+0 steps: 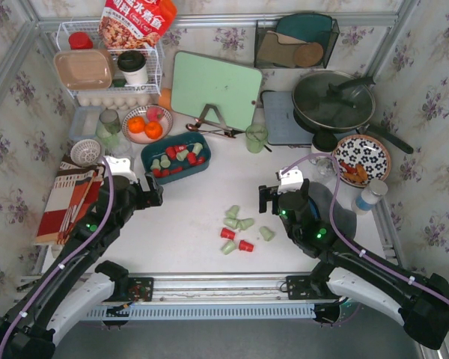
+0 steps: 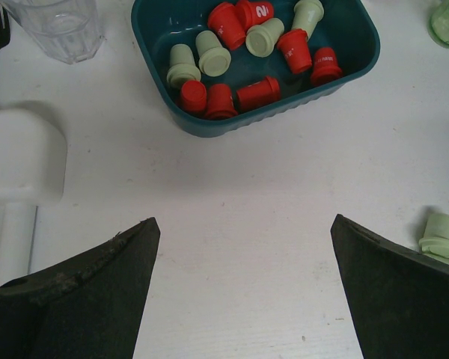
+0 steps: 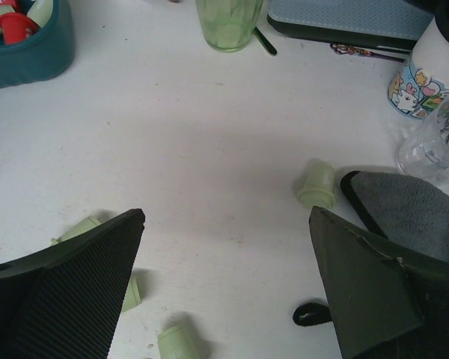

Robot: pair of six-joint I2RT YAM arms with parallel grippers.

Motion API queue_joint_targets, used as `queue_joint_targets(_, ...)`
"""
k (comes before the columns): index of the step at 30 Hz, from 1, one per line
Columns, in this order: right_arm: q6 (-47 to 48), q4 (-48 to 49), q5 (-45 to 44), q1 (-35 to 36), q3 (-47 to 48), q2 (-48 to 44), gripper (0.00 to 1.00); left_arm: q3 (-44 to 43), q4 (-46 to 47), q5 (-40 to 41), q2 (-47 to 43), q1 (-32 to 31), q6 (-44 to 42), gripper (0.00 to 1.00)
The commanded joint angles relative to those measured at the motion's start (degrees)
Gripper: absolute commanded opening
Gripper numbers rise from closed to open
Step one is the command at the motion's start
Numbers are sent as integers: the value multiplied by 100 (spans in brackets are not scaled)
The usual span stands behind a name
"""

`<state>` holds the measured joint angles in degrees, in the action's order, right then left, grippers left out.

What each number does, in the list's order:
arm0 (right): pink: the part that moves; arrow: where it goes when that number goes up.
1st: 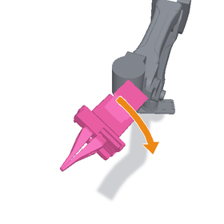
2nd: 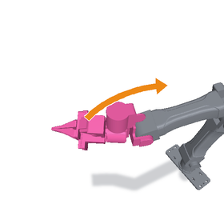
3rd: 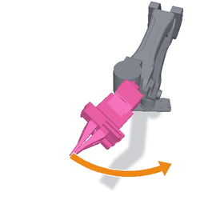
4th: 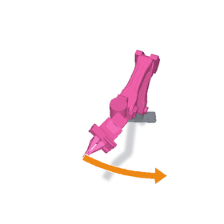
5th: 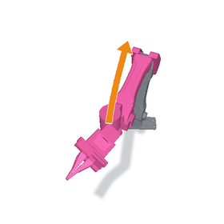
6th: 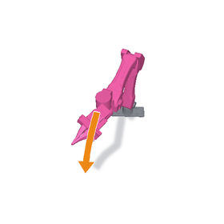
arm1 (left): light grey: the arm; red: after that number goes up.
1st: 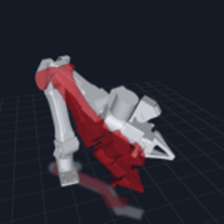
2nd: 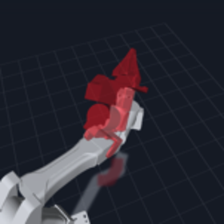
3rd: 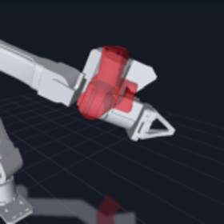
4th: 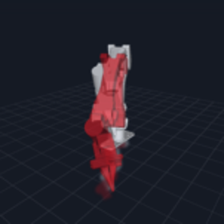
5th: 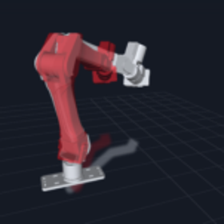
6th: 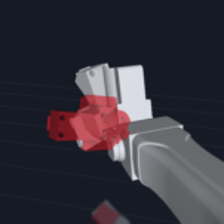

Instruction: Mix the coffee capsules in the storage basket

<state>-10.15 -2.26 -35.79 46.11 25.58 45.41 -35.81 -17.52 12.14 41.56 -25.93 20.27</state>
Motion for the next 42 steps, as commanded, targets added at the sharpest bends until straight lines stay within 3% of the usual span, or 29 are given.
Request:
queue_joint_targets(1,79,296,-81,4,-20,1,100,13,165,51,1,1,18,99)
queue_joint_targets(42,590,1091,-358,5,-655,-516,100,22,178,109,45,5,14,99)
